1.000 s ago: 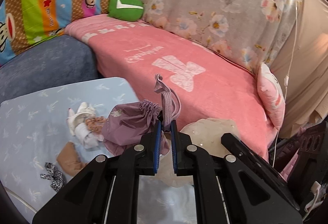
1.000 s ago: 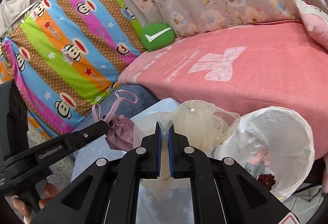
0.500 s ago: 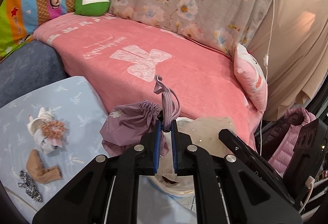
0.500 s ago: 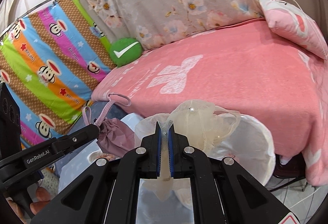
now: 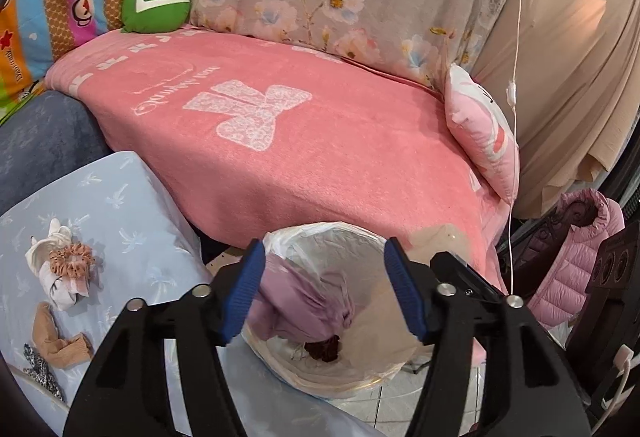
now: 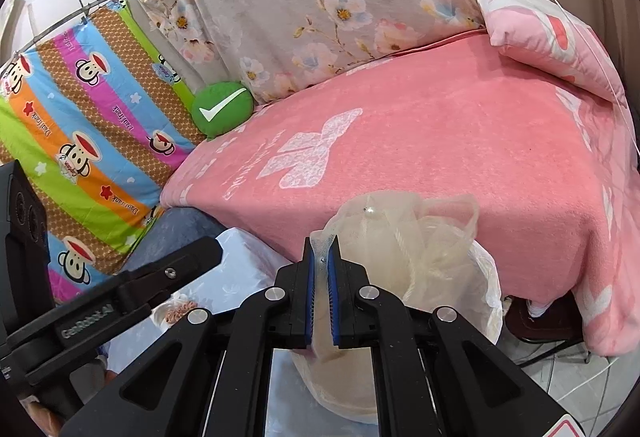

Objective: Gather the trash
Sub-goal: 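Drop the purple pouch and beige tulle into the bin, opening both tools, then grasp the leopard scarf with the left tool while the right grasps the beige stocking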

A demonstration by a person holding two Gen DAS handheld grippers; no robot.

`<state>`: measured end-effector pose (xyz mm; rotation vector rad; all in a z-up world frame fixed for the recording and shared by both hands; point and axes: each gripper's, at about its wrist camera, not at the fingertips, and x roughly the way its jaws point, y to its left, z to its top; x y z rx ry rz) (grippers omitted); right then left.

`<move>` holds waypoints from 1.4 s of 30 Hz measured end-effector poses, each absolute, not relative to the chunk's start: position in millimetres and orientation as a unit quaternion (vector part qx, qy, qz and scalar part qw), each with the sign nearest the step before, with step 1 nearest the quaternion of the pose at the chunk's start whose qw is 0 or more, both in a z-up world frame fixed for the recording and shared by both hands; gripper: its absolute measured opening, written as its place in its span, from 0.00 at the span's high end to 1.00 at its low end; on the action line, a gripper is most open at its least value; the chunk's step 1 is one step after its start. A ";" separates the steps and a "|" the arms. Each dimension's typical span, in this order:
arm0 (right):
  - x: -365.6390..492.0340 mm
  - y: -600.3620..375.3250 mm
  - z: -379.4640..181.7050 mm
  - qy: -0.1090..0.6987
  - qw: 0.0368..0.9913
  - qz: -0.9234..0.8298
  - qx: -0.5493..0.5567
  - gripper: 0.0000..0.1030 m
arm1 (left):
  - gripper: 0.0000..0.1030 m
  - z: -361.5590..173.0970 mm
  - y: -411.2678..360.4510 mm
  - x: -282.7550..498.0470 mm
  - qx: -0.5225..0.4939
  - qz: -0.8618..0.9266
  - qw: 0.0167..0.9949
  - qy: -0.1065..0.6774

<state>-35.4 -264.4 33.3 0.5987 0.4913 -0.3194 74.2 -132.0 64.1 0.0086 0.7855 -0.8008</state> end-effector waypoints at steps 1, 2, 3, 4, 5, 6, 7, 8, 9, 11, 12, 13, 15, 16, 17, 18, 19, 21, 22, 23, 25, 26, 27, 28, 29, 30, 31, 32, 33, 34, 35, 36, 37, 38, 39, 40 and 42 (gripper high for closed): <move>-35.2 -263.8 33.3 0.239 0.913 -0.155 0.291 0.94 | 0.41 64.2 -132.3 75.3 0.004 -0.378 0.847 0.373; -35.8 -262.1 33.4 0.239 0.914 -0.154 0.290 0.93 | 0.41 63.7 -131.3 76.1 0.004 -0.376 0.848 0.374; -34.8 -260.8 33.4 0.239 0.914 -0.153 0.290 0.91 | 0.41 63.0 -129.7 77.1 0.004 -0.373 0.849 0.375; -34.6 -259.3 33.6 0.238 0.915 -0.156 0.288 0.88 | 0.41 62.3 -128.7 78.1 0.004 -0.369 0.850 0.375; -34.6 -257.7 34.0 0.238 0.915 -0.155 0.286 0.87 | 0.41 61.4 -127.4 78.8 0.004 -0.366 0.852 0.376; -33.6 -256.0 34.2 0.240 0.915 -0.154 0.285 0.86 | 0.41 60.2 -125.6 79.3 0.004 -0.362 0.852 0.377; -32.5 -254.9 34.3 0.241 0.916 -0.153 0.283 0.85 | 0.41 58.8 -123.7 79.8 0.004 -0.359 0.853 0.378; -31.5 -252.9 34.3 0.242 0.916 -0.152 0.280 0.84 | 0.41 57.5 -122.3 80.4 0.003 -0.357 0.853 0.380; -30.2 -252.1 34.7 0.244 0.917 -0.150 0.279 0.84 | 0.41 55.9 -120.3 81.1 0.001 -0.354 0.854 0.382; -27.7 -248.7 34.8 0.247 0.917 -0.146 0.277 0.84 | 0.41 52.7 -115.8 82.4 -0.003 -0.348 0.855 0.385; -26.3 -247.6 34.9 0.249 0.917 -0.144 0.276 0.84 | 0.41 51.9 -114.3 83.1 -0.004 -0.346 0.855 0.387; -25.3 -246.5 35.1 0.250 0.918 -0.143 0.274 0.84 | 0.41 50.6 -112.1 83.9 -0.005 -0.343 0.855 0.389; -23.1 -241.9 35.7 0.252 0.919 -0.138 0.271 0.81 | 0.41 49.2 -108.0 84.8 -0.007 -0.340 0.855 0.391; -21.8 -240.1 36.0 0.254 0.919 -0.136 0.269 0.79 | 0.41 48.8 -105.5 84.9 -0.008 -0.337 0.856 0.391; -20.6 -237.9 36.1 0.256 0.919 -0.134 0.267 0.78 | 0.41 48.3 -103.5 84.6 -0.010 -0.336 0.857 0.391; -19.2 -235.1 36.1 0.258 0.920 -0.131 0.265 0.77 | 0.41 48.0 -101.5 84.8 -0.011 -0.334 0.857 0.392; -17.3 -232.9 36.1 0.260 0.920 -0.129 0.263 0.77 | 0.41 47.3 -98.7 85.3 -0.011 -0.332 0.858 0.392; -13.6 -227.4 35.5 0.266 0.921 -0.123 0.258 0.76 | 0.41 46.2 -94.0 86.8 -0.012 -0.327 0.859 0.393; -12.3 -225.0 35.2 0.268 0.921 -0.121 0.256 0.76 | 0.41 45.2 -91.3 87.2 -0.012 -0.325 0.860 0.394; -11.8 -223.0 34.4 0.270 0.921 -0.119 0.254 0.75 | 0.41 44.4 -88.4 87.5 -0.013 -0.321 0.861 0.394; -8.7 -217.4 33.8 0.275 0.921 -0.114 0.250 0.74 | 0.41 42.5 -82.6 88.0 -0.014 -0.315 0.863 0.395; -7.3 -215.2 33.7 0.277 0.921 -0.113 0.248 0.74 | 0.41 41.3 -79.8 88.9 -0.014 -0.312 0.864 0.396; -5.9 -212.5 33.0 0.280 0.922 -0.110 0.245 0.74 | 0.41 40.0 -76.3 89.5 -0.016 -0.308 0.864 0.397; -4.7 -209.8 32.1 0.283 0.922 -0.108 0.243 0.74 | 0.41 38.5 -72.5 89.9 -0.018 -0.305 0.865 0.399; -3.0 -206.6 30.8 0.286 0.921 -0.105 0.241 0.74 | 0.41 36.5 -68.2 90.5 -0.019 -0.300 0.866 0.400; -1.2 -204.0 29.8 0.290 0.921 -0.103 0.239 0.74 | 0.41 35.0 -64.7 91.3 -0.021 -0.295 0.866 0.402; 0.7 -200.9 28.5 0.294 0.921 -0.100 0.237 0.74 | 0.41 32.8 -60.2 92.4 -0.023 -0.290 0.867 0.405; 3.3 -197.7 27.4 0.298 0.920 -0.097 0.235 0.74 | 0.41 31.0 -55.8 93.4 -0.025 -0.286 0.867 0.407; 4.8 -194.2 26.4 0.301 0.920 -0.094 0.232 0.74 | 0.41 28.5 -50.6 94.1 -0.028 -0.281 0.868 0.409; 6.6 -189.3 24.8 0.305 0.920 -0.091 0.228 0.74 | 0.41 26.0 -45.1 94.6 -0.028 -0.274 0.869 0.410; 8.3 -184.6 23.4 0.309 0.920 -0.087 0.225 0.74 | 0.41 23.9 -40.6 94.9 -0.028 -0.268 0.871 0.411; 11.3 -179.1 22.2 0.314 0.920 -0.083 0.221 0.74 | 0.41 21.3 -34.9 95.6 -0.027 -0.259 0.873 0.412; 13.2 -174.2 20.8 0.317 0.920 -0.079 0.218 0.74 | 0.41 18.8 -29.6 96.7 -0.027 -0.250 0.875 0.414; 15.7 -169.1 19.4 0.321 0.919 -0.075 0.216 0.74 | 0.40 16.3 -24.0 97.7 -0.027 -0.242 0.876 0.416; 18.0 -163.0 17.6 0.325 0.919 -0.070 0.213 0.74 | 0.39 13.0 -16.1 99.5 -0.030 -0.229 0.878 0.420; 20.6 -156.7 16.0 0.329 0.918 -0.065 0.210 0.73 | 0.35 10.2 -9.7 101.0 -0.033 -0.221 0.878 0.424; 24.0 -146.2 12.9 0.335 0.918 -0.057 0.205 0.70 | 0.32 4.4 4.6 103.3 -0.041 -0.205 0.878 0.430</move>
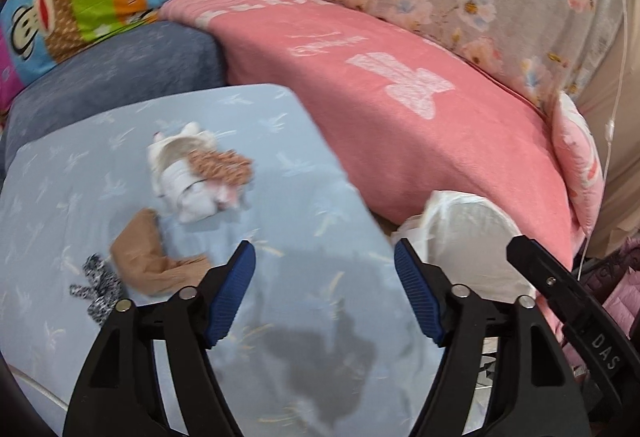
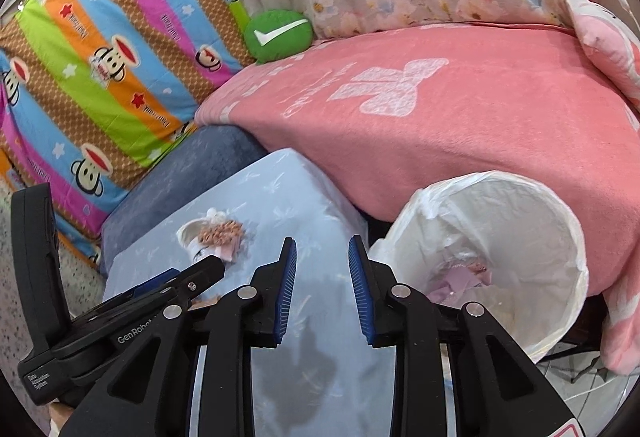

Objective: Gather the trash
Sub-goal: 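Grasp the leopard scarf with the left tool while the right grasps the beige stocking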

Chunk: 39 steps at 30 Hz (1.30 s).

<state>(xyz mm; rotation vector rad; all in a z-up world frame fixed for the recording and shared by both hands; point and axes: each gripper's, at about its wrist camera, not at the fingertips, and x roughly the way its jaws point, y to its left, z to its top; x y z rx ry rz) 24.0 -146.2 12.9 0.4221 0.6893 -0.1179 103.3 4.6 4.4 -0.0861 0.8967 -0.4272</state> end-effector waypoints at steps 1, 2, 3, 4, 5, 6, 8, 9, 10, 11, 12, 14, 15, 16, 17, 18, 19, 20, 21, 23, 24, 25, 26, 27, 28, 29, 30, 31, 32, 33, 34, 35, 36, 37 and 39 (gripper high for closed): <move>25.7 -140.0 11.2 0.339 0.917 -0.053 0.202 0.68 | 0.31 1.5 12.4 104.1 -0.045 -0.197 0.879 0.433; 27.1 -135.1 9.5 0.342 0.917 -0.049 0.200 0.68 | 0.30 -1.1 19.4 104.7 -0.048 -0.189 0.879 0.436; 29.3 -128.9 7.6 0.346 0.916 -0.044 0.196 0.68 | 0.30 -4.2 27.5 105.4 -0.051 -0.182 0.879 0.438; 31.4 -122.5 5.7 0.351 0.916 -0.039 0.193 0.68 | 0.30 -7.2 35.7 106.3 -0.055 -0.174 0.879 0.441; 32.6 -117.3 3.7 0.354 0.915 -0.035 0.190 0.68 | 0.30 -10.2 44.0 107.1 -0.058 -0.164 0.879 0.444; 34.7 -110.6 2.0 0.358 0.914 -0.031 0.187 0.68 | 0.30 -12.3 50.1 106.7 -0.060 -0.157 0.880 0.445; 38.5 -98.8 -1.4 0.365 0.913 -0.024 0.180 0.65 | 0.29 -18.9 66.1 107.7 -0.065 -0.141 0.879 0.450; 39.7 -94.0 -2.7 0.367 0.913 -0.022 0.177 0.64 | 0.29 -21.6 72.2 108.0 -0.066 -0.133 0.879 0.453; 41.1 -89.1 -4.6 0.369 0.913 -0.019 0.173 0.62 | 0.28 -25.7 79.7 108.9 -0.069 -0.123 0.878 0.457; 42.6 -84.3 -6.2 0.372 0.912 -0.015 0.170 0.62 | 0.28 -28.5 85.4 108.5 -0.071 -0.115 0.878 0.459; 44.5 -78.3 -8.0 0.375 0.912 -0.011 0.166 0.62 | 0.27 -32.0 92.8 109.4 -0.073 -0.106 0.878 0.462; 48.3 -66.3 -12.3 0.382 0.910 -0.003 0.160 0.62 | 0.27 -38.2 107.1 111.7 -0.079 -0.090 0.875 0.468; 50.5 -58.5 -14.8 0.387 0.909 0.002 0.155 0.62 | 0.27 -41.4 114.2 112.2 -0.081 -0.083 0.875 0.471; 52.1 -53.8 -16.3 0.390 0.908 0.006 0.152 0.62 | 0.27 -44.5 121.6 113.0 -0.082 -0.076 0.874 0.473; 54.2 -46.0 -18.4 0.394 0.907 0.012 0.146 0.62 | 0.27 -47.8 127.9 113.0 -0.082 -0.069 0.874 0.475; 55.9 -40.3 -20.0 0.397 0.907 0.017 0.142 0.62 | 0.27 -50.4 132.9 113.2 -0.083 -0.063 0.873 0.476; 57.7 -33.5 -22.2 0.400 0.906 0.022 0.137 0.61 | 0.27 -53.6 138.1 113.4 -0.085 -0.056 0.872 0.478; 59.6 -27.3 -24.2 0.403 0.905 0.026 0.133 0.61 | 0.27 -56.3 142.4 113.4 -0.088 -0.052 0.871 0.480; 62.2 -19.3 -26.7 0.407 0.904 0.034 0.129 0.61 | 0.27 -59.6 147.5 113.9 -0.090 -0.047 0.870 0.483; 66.9 -8.5 -30.3 0.414 0.901 0.043 0.123 0.61 | 0.27 -64.8 155.3 115.0 -0.097 -0.041 0.866 0.489; 69.5 -0.9 -33.1 0.417 0.900 0.048 0.118 0.61 | 0.27 -67.3 159.4 115.3 -0.101 -0.040 0.864 0.491; 72.4 5.0 -34.7 0.420 0.899 0.051 0.113 0.61 | 0.27 -69.5 162.6 116.1 -0.103 -0.038 0.863 0.494; 75.0 10.6 -36.7 0.423 0.898 0.055 0.109 0.61 | 0.28 -71.5 165.4 115.5 -0.104 -0.037 0.862 0.496; 78.5 16.8 -38.7 0.426 0.897 0.059 0.104 0.61 | 0.28 -73.7 168.1 116.3 -0.105 -0.036 0.860 0.498; 81.6 22.3 -40.9 0.429 0.896 0.063 0.100 0.61 | 0.28 -74.5 169.2 117.1 -0.106 -0.036 0.859 0.499; 83.7 26.6 -42.6 0.430 0.895 0.065 0.097 0.61 | 0.28 -75.8 170.8 117.8 -0.108 -0.037 0.858 0.500; 86.9 31.7 -44.7 0.433 0.894 0.068 0.092 0.61 | 0.28 -77.3 172.0 119.0 -0.110 -0.040 0.857 0.502; 90.0 36.1 -46.6 0.436 0.893 0.070 0.089 0.61 | 0.29 -78.9 172.7 120.3 -0.113 -0.043 0.855 0.504; 93.5 39.3 -47.9 0.438 0.892 0.072 0.087 0.61 | 0.32 -80.4 173.1 121.1 -0.116 -0.046 0.853 0.506; 97.2 43.0 -49.8 0.440 0.891 0.074 0.086 0.61 | 0.34 -82.2 172.9 122.5 -0.117 -0.049 0.851 0.509; 100.5 45.9 -51.5 0.442 0.890 0.075 0.085 0.61 | 0.37 -83.8 172.6 124.2 -0.118 -0.053 0.850 0.511; 104.1 48.7 -52.8 0.444 0.889 0.076 0.084 0.61 | 0.42 -85.5 172.6 125.8 -0.119 -0.056 0.848 0.513; 107.8 52.1 -54.9 0.446 0.888 0.076 0.081 0.61 | 0.45 -87.7 173.3 127.1 -0.121 -0.059 0.846 0.516; 110.5 54.0 -56.7 0.448 0.887 0.076 0.080 0.61 | 0.51 -90.2 174.1 128.5 -0.125 -0.063 0.843 0.520; 116.7 57.8 -60.7 0.453 0.885 0.079 0.078 0.61 | 0.59 -94.5 176.5 130.2 -0.136 -0.072 0.836 0.526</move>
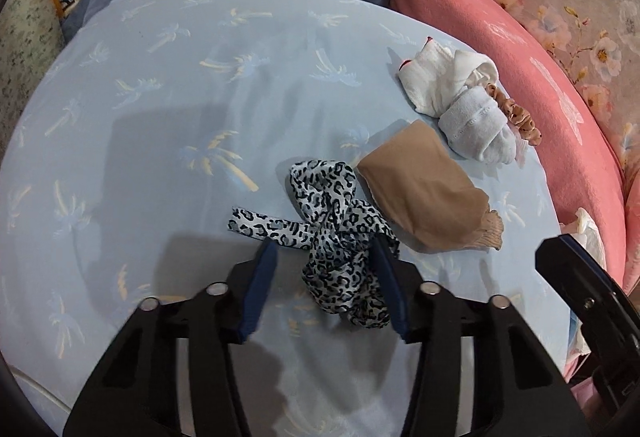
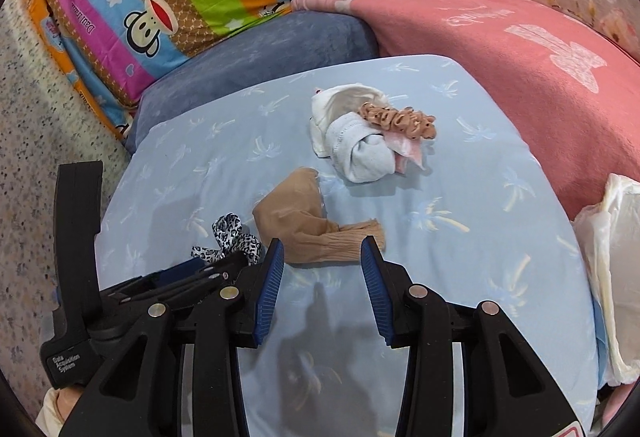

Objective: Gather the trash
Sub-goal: 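Grasp the leopard scarf with the left tool while the right grasps the beige stocking, then carry the leopard scarf and beige stocking over the bin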

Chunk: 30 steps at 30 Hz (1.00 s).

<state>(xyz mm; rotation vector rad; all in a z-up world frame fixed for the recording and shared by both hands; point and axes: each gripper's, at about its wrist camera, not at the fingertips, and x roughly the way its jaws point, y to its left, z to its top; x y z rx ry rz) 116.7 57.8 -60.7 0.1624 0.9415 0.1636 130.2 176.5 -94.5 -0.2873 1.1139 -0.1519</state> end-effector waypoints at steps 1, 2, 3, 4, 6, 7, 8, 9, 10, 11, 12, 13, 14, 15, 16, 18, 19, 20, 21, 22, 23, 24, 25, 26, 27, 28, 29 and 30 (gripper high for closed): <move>120.1 59.5 -63.1 0.456 0.883 0.080 0.077 0.61 | 0.65 -95.3 178.6 130.5 -0.143 -0.074 0.835 0.527; 123.3 61.3 -65.5 0.458 0.882 0.080 0.074 0.61 | 0.72 -95.4 180.4 130.6 -0.147 -0.074 0.834 0.527; 126.5 62.7 -67.9 0.461 0.881 0.080 0.072 0.61 | 0.76 -95.0 182.6 130.8 -0.153 -0.077 0.833 0.526; 129.3 64.5 -70.6 0.463 0.880 0.079 0.069 0.61 | 0.83 -95.0 185.0 131.1 -0.159 -0.079 0.831 0.527; 135.2 68.3 -76.2 0.469 0.877 0.081 0.067 0.61 | 0.87 -94.8 188.9 130.8 -0.168 -0.081 0.829 0.527; 137.5 70.1 -79.1 0.471 0.876 0.082 0.068 0.61 | 0.88 -94.7 190.3 130.2 -0.170 -0.079 0.829 0.527; 140.2 71.6 -81.9 0.474 0.874 0.083 0.068 0.61 | 0.88 -94.7 191.5 129.5 -0.169 -0.077 0.830 0.526; 143.0 74.2 -84.8 0.478 0.872 0.084 0.067 0.61 | 0.89 -94.7 192.0 128.8 -0.166 -0.075 0.831 0.526; 145.0 76.5 -87.2 0.480 0.871 0.085 0.064 0.61 | 0.89 -94.5 192.1 128.2 -0.162 -0.073 0.832 0.525; 146.7 79.2 -89.2 0.481 0.870 0.085 0.062 0.61 | 0.89 -94.4 191.9 128.6 -0.161 -0.073 0.833 0.525; 148.9 82.0 -91.7 0.484 0.869 0.086 0.060 0.61 | 0.89 -94.6 192.6 129.0 -0.163 -0.073 0.832 0.526; 150.3 84.1 -93.9 0.486 0.868 0.087 0.059 0.61 | 0.89 -94.7 193.2 129.4 -0.165 -0.073 0.831 0.526; 151.7 85.9 -96.3 0.488 0.866 0.087 0.059 0.61 | 0.90 -94.6 193.5 129.7 -0.166 -0.074 0.831 0.526; 154.0 87.5 -99.8 0.493 0.864 0.088 0.059 0.61 | 0.90 -94.4 193.5 129.7 -0.165 -0.074 0.831 0.526; 155.4 88.0 -102.6 0.497 0.861 0.089 0.060 0.68 | 0.90 -94.5 193.7 129.7 -0.165 -0.074 0.831 0.526; 156.3 86.3 -108.1 0.506 0.855 0.091 0.067 0.87 | 0.90 -93.0 192.6 129.6 -0.164 -0.076 0.831 0.525; 156.1 85.4 -109.6 0.509 0.853 0.093 0.072 0.96 | 0.90 -91.8 191.9 129.6 -0.163 -0.076 0.832 0.525; 155.0 84.0 -109.7 0.509 0.852 0.095 0.077 0.97 | 0.90 -90.2 190.4 129.2 -0.161 -0.076 0.833 0.524; 152.5 82.3 -107.9 0.506 0.853 0.096 0.080 0.98 | 0.90 -87.9 189.8 128.5 -0.157 -0.077 0.834 0.523; 150.2 80.9 -105.5 0.503 0.855 0.097 0.082 0.98 | 0.90 -85.3 188.1 128.1 -0.154 -0.077 0.836 0.521; 147.2 78.6 -102.2 0.499 0.857 0.099 0.084 0.98 | 0.90 -83.0 186.5 127.7 -0.153 -0.079 0.837 0.519; 143.8 74.8 -97.5 0.493 0.860 0.100 0.087 0.98 | 0.90 -80.6 184.9 126.8 -0.152 -0.081 0.838 0.517; 141.3 72.8 -93.0 0.488 0.862 0.099 0.089 0.98 | 0.90 -78.0 182.8 125.9 -0.151 -0.084 0.840 0.515; 139.2 70.5 -89.3 0.484 0.865 0.099 0.090 0.98 | 0.90 -75.6 179.9 125.5 -0.150 -0.085 0.841 0.514; 136.0 67.6 -83.6 0.478 0.868 0.097 0.092 0.98 | 0.90 -72.8 177.3 124.6 -0.149 -0.088 0.842 0.511; 133.9 65.2 -79.1 0.473 0.871 0.096 0.093 0.98 | 0.90 -69.6 173.6 123.5 -0.147 -0.091 0.843 0.509; 131.2 61.8 -74.5 0.468 0.873 0.094 0.096 0.98 | 0.90 -66.8 171.2 122.8 -0.145 -0.093 0.845 0.506; 128.2 57.4 -69.0 0.462 0.876 0.093 0.100 0.98 | 0.90 -63.6 168.1 121.5 -0.142 -0.096 0.847 0.503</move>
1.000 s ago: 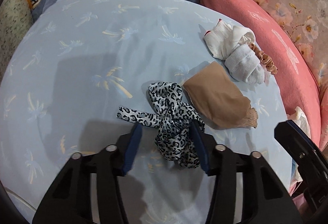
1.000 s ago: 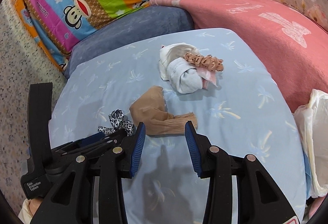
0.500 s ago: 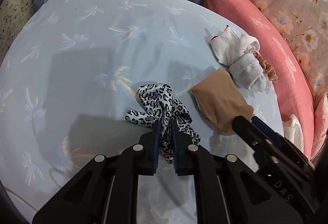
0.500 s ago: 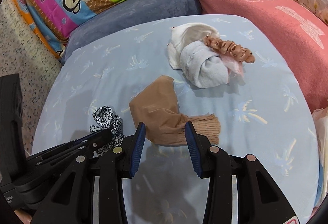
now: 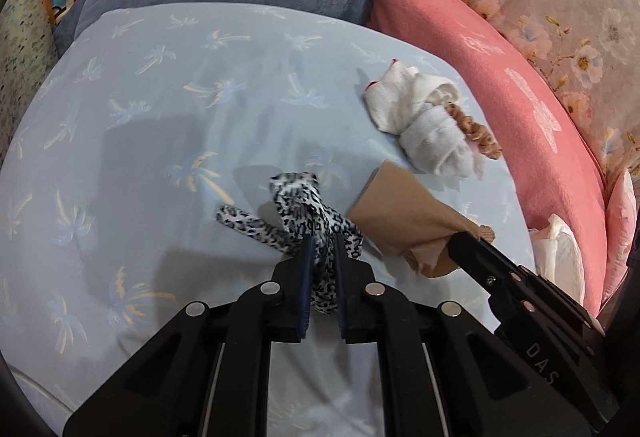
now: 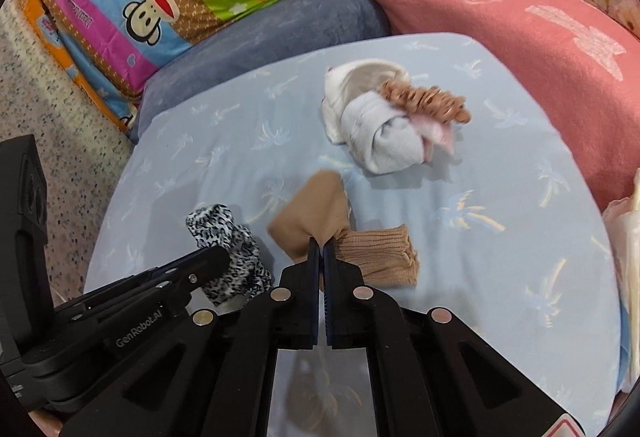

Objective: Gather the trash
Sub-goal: 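Carry the leopard scarf and beige stocking over the bin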

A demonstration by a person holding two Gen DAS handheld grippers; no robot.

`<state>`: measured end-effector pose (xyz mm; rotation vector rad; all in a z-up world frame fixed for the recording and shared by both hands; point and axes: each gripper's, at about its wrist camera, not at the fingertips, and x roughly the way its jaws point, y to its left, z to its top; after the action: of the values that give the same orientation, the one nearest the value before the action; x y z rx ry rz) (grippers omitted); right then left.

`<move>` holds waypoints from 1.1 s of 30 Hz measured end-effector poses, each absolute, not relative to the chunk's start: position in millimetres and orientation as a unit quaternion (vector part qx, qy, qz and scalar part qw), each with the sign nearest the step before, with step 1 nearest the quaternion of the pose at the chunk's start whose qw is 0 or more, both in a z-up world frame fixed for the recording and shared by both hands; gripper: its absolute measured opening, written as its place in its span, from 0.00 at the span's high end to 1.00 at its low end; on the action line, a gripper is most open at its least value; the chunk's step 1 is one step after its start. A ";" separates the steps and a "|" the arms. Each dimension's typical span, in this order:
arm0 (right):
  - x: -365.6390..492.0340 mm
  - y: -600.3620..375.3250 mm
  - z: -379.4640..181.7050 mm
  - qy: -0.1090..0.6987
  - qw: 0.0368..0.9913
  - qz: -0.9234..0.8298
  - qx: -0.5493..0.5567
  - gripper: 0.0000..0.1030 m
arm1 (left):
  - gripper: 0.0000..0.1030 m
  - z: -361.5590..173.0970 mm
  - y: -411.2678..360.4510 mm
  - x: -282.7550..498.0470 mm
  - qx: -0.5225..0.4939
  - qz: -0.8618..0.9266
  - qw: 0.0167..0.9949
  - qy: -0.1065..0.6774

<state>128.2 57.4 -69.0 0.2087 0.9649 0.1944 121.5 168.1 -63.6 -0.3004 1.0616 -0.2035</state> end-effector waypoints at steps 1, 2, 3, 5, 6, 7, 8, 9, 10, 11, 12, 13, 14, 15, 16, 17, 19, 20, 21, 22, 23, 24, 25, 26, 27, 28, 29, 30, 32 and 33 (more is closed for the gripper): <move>125.7 53.8 -63.9 0.457 0.879 0.091 0.104 0.98 | 0.90 -60.5 165.0 120.4 -0.139 -0.099 0.849 0.500; 123.7 50.8 -60.1 0.453 0.881 0.090 0.107 0.98 | 0.90 -57.7 162.0 119.5 -0.137 -0.102 0.850 0.498; 120.7 46.6 -55.2 0.448 0.883 0.088 0.110 0.98 | 0.90 -54.4 158.5 118.2 -0.134 -0.105 0.852 0.495; 115.7 39.3 -46.5 0.438 0.888 0.084 0.113 0.98 | 0.91 -48.7 150.2 116.2 -0.129 -0.112 0.855 0.490; 113.0 34.9 -41.6 0.432 0.891 0.081 0.115 0.98 | 0.91 -45.2 145.5 115.5 -0.126 -0.115 0.856 0.487; 110.3 29.4 -37.2 0.427 0.893 0.079 0.117 0.98 | 0.91 -41.9 141.1 114.5 -0.123 -0.119 0.858 0.485; 107.7 23.9 -33.4 0.423 0.895 0.077 0.120 0.98 | 0.91 -38.8 136.2 114.0 -0.120 -0.123 0.859 0.482; 104.7 18.2 -28.8 0.417 0.897 0.074 0.124 0.98 | 0.91 -35.0 130.4 113.1 -0.116 -0.128 0.861 0.479; 102.1 12.0 -24.8 0.412 0.899 0.071 0.127 0.98 | 0.91 -32.3 125.9 112.3 -0.113 -0.133 0.862 0.477; 99.5 6.5 -20.7 0.407 0.901 0.068 0.130 0.98 | 0.91 -29.5 121.4 111.6 -0.110 -0.137 0.863 0.474; 95.9 0.2 -15.9 0.401 0.904 0.063 0.134 0.98 | 0.92 -26.2 115.9 110.8 -0.106 -0.142 0.864 0.471; 93.7 -5.1 -12.1 0.396 0.906 0.059 0.137 0.98 | 0.94 -22.9 111.1 109.6 -0.103 -0.148 0.865 0.469; 91.5 -11.3 -8.6 0.391 0.908 0.056 0.140 0.98 | 0.95 -19.7 105.8 109.2 -0.101 -0.154 0.865 0.467; 88.6 -19.0 -4.2 0.386 0.910 0.051 0.144 0.98 | 0.95 -17.6 102.3 109.3 -0.101 -0.159 0.865 0.465; 85.8 -24.7 -0.7 0.381 0.911 0.047 0.148 0.98 | 0.95 -15.0 97.9 108.7 -0.100 -0.164 0.865 0.463; 82.9 -32.0 2.4 0.377 0.913 0.043 0.152 0.98 | 0.95 -12.5 94.1 108.0 -0.098 -0.169 0.865 0.461; 77.6 -47.6 8.5 0.367 0.916 0.033 0.161 0.98 | 0.95 -7.4 85.2 106.1 -0.093 -0.179 0.866 0.456; 75.1 -54.7 10.4 0.364 0.916 0.027 0.166 0.98 | 0.95 -4.7 80.5 105.9 -0.091 -0.183 0.867 0.455; 72.3 -62.0 11.8 0.361 0.917 0.021 0.170 0.98 | 0.95 -2.6 76.1 105.9 -0.088 -0.186 0.868 0.453; 70.1 -68.6 12.4 0.360 0.917 0.016 0.172 0.98 | 0.95 -1.0 71.8 104.9 -0.087 -0.188 0.868 0.452; 68.7 -72.7 12.5 0.360 0.917 0.013 0.174 0.98 | 0.95 -0.6 68.9 104.2 -0.085 -0.189 0.868 0.450; 66.7 -77.2 12.3 0.360 0.916 0.010 0.176 0.98 | 0.94 -1.3 67.5 104.0 -0.084 -0.187 0.870 0.449; 65.2 -79.4 12.1 0.360 0.916 0.009 0.178 0.98 | 0.94 -2.7 66.6 103.4 -0.086 -0.181 0.872 0.447; 63.8 -81.1 11.4 0.361 0.915 0.008 0.179 0.98 | 0.94 -4.6 69.0 102.2 -0.088 -0.175 0.874 0.445; 62.0 -82.6 10.3 0.361 0.915 0.009 0.179 0.98 | 0.94 -8.6 70.9 103.0 -0.088 -0.167 0.873 0.449; 60.1 -82.3 8.8 0.362 0.915 0.010 0.180 0.98 | 0.86 -13.4 73.8 103.8 -0.088 -0.158 0.872 0.455; 60.0 -81.4 7.5 0.363 0.914 0.012 0.180 0.98 | 0.68 -19.2 78.7 105.7 -0.089 -0.147 0.870 0.463; 60.2 -78.2 6.0 0.364 0.914 0.014 0.180 0.98 | 0.56 -23.3 83.4 106.3 -0.089 -0.135 0.870 0.466; 62.9 -71.9 3.7 0.366 0.913 0.020 0.180 0.98 | 0.29 -33.4 99.8 106.4 -0.092 -0.097 0.877 0.462; 64.5 -68.6 1.9 0.368 0.912 0.023 0.181 0.98 | 0.28 -37.8 105.3 107.0 -0.090 -0.087 0.877 0.464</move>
<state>64.5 -68.6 1.9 0.3720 0.7575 0.0482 107.0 105.3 -37.8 -0.1878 0.9690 -0.1808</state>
